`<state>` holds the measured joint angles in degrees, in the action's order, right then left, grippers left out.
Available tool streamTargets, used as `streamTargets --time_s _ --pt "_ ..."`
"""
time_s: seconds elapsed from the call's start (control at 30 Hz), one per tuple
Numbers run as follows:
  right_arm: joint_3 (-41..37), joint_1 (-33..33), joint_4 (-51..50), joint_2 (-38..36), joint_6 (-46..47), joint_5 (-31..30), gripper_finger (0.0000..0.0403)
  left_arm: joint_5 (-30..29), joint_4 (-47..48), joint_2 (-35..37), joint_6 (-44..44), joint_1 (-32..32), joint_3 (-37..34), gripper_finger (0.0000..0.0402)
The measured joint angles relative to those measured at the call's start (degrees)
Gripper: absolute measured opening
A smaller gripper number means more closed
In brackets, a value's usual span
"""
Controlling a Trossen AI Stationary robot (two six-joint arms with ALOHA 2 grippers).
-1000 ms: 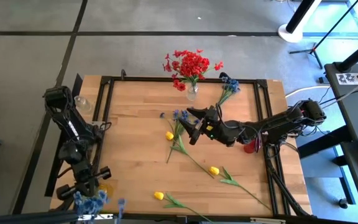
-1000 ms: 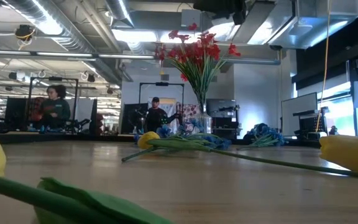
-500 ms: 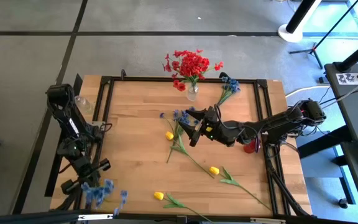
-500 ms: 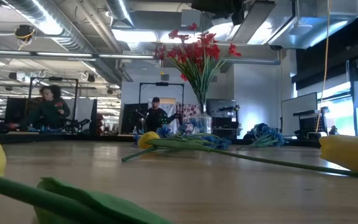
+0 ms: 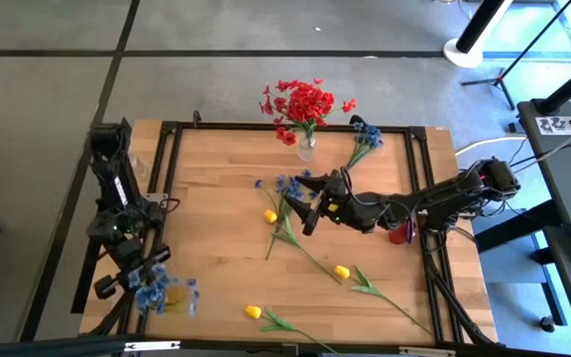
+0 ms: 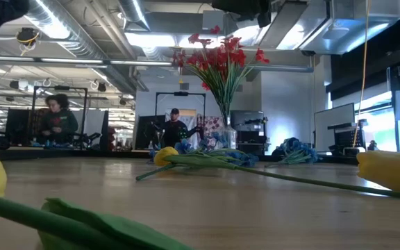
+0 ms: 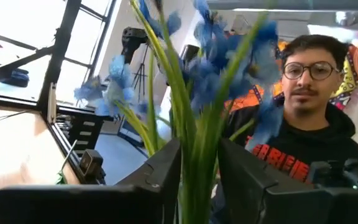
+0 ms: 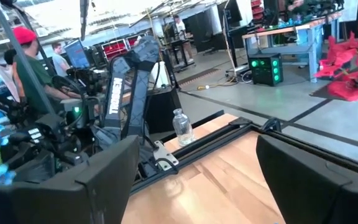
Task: Sort flowers into vase by color
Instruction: Put the bottom left blue flower into the yellow vase
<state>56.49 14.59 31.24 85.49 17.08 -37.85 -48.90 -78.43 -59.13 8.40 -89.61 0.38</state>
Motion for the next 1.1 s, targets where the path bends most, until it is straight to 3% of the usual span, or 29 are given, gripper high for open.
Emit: streamTargets --time_s 0.17,0.27,0.43,0.57,0.83,1.1 --pt "0.0 -0.4 -0.1 0.0 -2.6 0.0 0.0324 -3.9 3.0 3.1 0.0 -2.0 0.0 0.0106" --pt "0.0 -0.6 -0.2 0.0 -2.8 0.0 0.0324 -9.5 7.5 5.6 0.0 -4.6 1.1 0.0106" --pt "0.0 -0.7 -1.8 0.0 -2.5 0.1 0.0324 -22.4 21.9 10.6 0.0 -10.6 6.4 0.0106" --pt "0.0 -0.7 -1.9 0.0 -2.5 5.9 0.0324 -28.9 34.3 13.5 0.4 -13.1 11.6 0.0106" --pt "0.0 -0.7 -7.0 0.0 -2.6 10.5 0.0324 -25.1 40.9 16.8 3.1 -13.5 14.7 0.0106" --pt "0.0 -0.7 -11.3 0.0 -5.4 10.5 0.0324 -21.1 62.5 16.8 37.9 -7.5 14.7 0.0106"
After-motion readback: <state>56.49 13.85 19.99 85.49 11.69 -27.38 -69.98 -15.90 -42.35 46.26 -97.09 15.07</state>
